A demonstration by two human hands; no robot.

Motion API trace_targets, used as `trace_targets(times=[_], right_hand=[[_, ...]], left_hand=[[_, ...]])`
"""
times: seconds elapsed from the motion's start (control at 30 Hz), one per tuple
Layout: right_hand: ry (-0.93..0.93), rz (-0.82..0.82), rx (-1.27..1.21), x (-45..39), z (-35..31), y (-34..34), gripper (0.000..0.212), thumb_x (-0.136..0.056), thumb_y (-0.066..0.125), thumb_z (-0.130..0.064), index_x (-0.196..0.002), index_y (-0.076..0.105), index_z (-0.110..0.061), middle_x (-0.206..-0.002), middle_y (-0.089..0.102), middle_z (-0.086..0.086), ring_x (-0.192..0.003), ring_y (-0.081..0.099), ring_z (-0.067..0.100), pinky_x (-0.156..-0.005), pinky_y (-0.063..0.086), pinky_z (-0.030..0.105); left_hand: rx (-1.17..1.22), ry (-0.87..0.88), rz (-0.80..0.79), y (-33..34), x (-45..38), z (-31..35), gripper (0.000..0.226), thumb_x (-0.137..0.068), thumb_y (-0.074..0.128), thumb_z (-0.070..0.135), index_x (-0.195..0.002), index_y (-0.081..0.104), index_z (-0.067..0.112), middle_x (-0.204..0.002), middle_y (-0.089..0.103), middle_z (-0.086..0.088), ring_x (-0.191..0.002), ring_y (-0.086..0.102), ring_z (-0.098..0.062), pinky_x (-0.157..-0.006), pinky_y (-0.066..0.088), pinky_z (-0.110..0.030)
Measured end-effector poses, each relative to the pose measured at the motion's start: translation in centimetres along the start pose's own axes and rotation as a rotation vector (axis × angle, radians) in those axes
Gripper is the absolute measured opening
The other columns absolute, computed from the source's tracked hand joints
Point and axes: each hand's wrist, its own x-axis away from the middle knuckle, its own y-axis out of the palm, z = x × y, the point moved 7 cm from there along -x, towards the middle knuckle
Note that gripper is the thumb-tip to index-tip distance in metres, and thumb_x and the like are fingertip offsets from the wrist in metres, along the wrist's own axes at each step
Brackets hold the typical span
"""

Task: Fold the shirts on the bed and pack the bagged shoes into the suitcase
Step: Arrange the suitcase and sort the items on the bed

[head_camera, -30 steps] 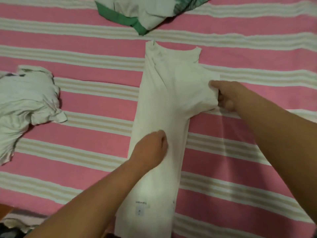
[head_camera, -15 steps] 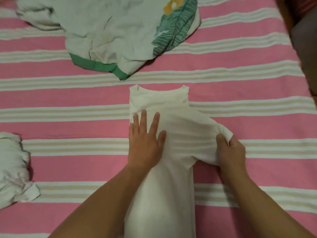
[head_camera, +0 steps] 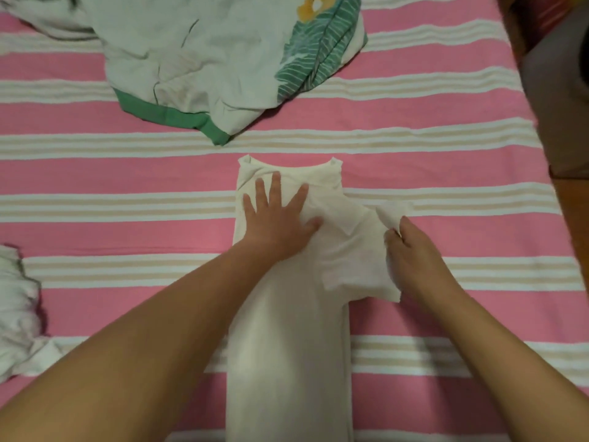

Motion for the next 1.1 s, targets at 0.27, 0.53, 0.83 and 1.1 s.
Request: trace_targets(times=[0.27,0.53,0.83,1.1], right_hand=[[0.140,-0.652,0.016,3.9,-7.8,11.0,0.082,-0.101,0.057,-0.036,-0.158,-0.003,-0.038,-0.126,0.060,0.011,-0.086,0.073,0.026,-0.063,0.064,0.042],[-0.124,0.084,0.228,-3.5,-3.4,4.4,0.041,-0.098,0.053,-0.020,-0.138,0.050,-0.023,-0.119,0.048,0.005,-0.092,0.060,0.022,-0.082,0.051,0.037],[-0.249,-0.052,0.256,-8.0,-3.8,6.2,0.039,-0.097,0.061,-0.026,-0.135,0.052,-0.022,-0.114,0.046,0.002,-0.092,0.052,0.019,-0.085,0.046,0.033],[-0.084,-0.017,0.164,-9.7,-3.7,5.7,0.046,-0.093,0.070,-0.030,-0.127,0.046,-0.010,-0.110,0.055,0.002,-0.098,0.054,0.022,-0.078,0.039,0.032]], left_hand=[[1.604,-0.447,-0.325,-0.4,6.3,-3.6,0.043,-0.100,0.052,0.055,-0.111,0.067,0.016,-0.102,0.074,-0.009,-0.084,0.070,-0.022,-0.081,0.054,-0.037],[1.370,-0.507,0.008,1.9,6.9,-5.6,0.009,-0.096,0.063,0.011,-0.103,0.068,0.012,-0.106,0.072,-0.020,-0.084,0.067,-0.029,-0.086,0.057,-0.053],[1.213,-0.591,0.044,1.6,9.0,-7.4,0.031,-0.083,0.071,0.038,-0.102,0.060,0.016,-0.096,0.075,-0.013,-0.084,0.075,-0.033,-0.082,0.061,-0.054],[0.880,-0.502,-0.461,0.9,10.6,-3.6,0.033,-0.089,0.079,0.026,-0.107,0.060,0.006,-0.084,0.071,-0.014,-0.060,0.067,-0.025,-0.068,0.062,-0.045]])
